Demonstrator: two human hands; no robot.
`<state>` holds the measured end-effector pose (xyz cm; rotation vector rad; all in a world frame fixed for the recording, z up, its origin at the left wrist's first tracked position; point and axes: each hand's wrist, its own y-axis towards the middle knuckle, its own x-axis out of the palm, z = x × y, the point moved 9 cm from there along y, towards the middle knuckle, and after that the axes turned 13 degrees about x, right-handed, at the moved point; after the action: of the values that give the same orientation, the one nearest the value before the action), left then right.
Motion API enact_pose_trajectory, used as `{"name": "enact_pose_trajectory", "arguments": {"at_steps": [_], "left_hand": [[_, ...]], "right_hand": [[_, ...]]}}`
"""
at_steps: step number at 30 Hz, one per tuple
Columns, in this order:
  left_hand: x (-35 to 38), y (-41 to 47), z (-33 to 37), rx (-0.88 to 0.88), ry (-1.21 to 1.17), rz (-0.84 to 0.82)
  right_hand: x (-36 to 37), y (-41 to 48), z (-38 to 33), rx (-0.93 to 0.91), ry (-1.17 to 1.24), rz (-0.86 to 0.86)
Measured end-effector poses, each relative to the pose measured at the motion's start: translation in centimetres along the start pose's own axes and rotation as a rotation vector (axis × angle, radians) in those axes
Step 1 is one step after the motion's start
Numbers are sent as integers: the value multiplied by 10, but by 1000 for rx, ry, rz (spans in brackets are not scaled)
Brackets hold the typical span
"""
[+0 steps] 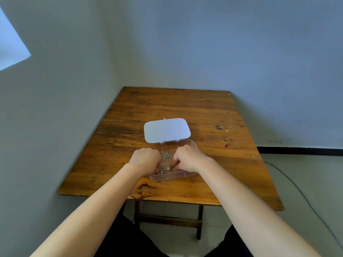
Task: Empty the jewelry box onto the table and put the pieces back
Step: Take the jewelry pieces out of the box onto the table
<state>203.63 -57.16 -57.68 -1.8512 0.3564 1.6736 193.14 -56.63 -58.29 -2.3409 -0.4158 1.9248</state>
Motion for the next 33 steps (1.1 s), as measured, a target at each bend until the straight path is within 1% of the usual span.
{"name": "enact_pose_trajectory", "arguments": {"at_steps": [2, 4, 6, 7, 11, 14, 17, 20, 23, 26, 29, 33], "left_hand": [[0, -1, 0, 11, -11, 28], [0, -3, 1, 31, -27, 39], [-5, -6, -3, 37, -101, 96], [-11, -8, -8, 25, -168, 155], [-48, -22, -31, -22, -451, 482], [-66, -30, -39, -44, -765, 674], [-84, -33, -32, -32, -1033, 794], [-101, -31, -21, -4, -1187, 873], [-120, -28, 0, 56, -1294, 914], [-138, -20, 29, 119, -1376, 911], [-149, -9, 60, 184, -1432, 889], [-148, 8, 102, 208, -1468, 827]], "right_hand": [[-1, -1, 1, 5, 18, 13], [-1, -3, 4, 20, 39, -13], [-5, -7, 9, 37, 115, -19], [-10, -9, 13, 45, 186, -7], [-44, -20, 38, 104, 529, 99], [-75, -34, 58, 99, 752, 212], [-100, -52, 83, 109, 994, 312], [-117, -69, 103, 121, 1186, 374], [-134, -91, 125, 133, 1321, 446], [-148, -114, 149, 152, 1406, 515], [-155, -137, 172, 186, 1422, 576], [-152, -162, 201, 260, 1403, 621]]}}
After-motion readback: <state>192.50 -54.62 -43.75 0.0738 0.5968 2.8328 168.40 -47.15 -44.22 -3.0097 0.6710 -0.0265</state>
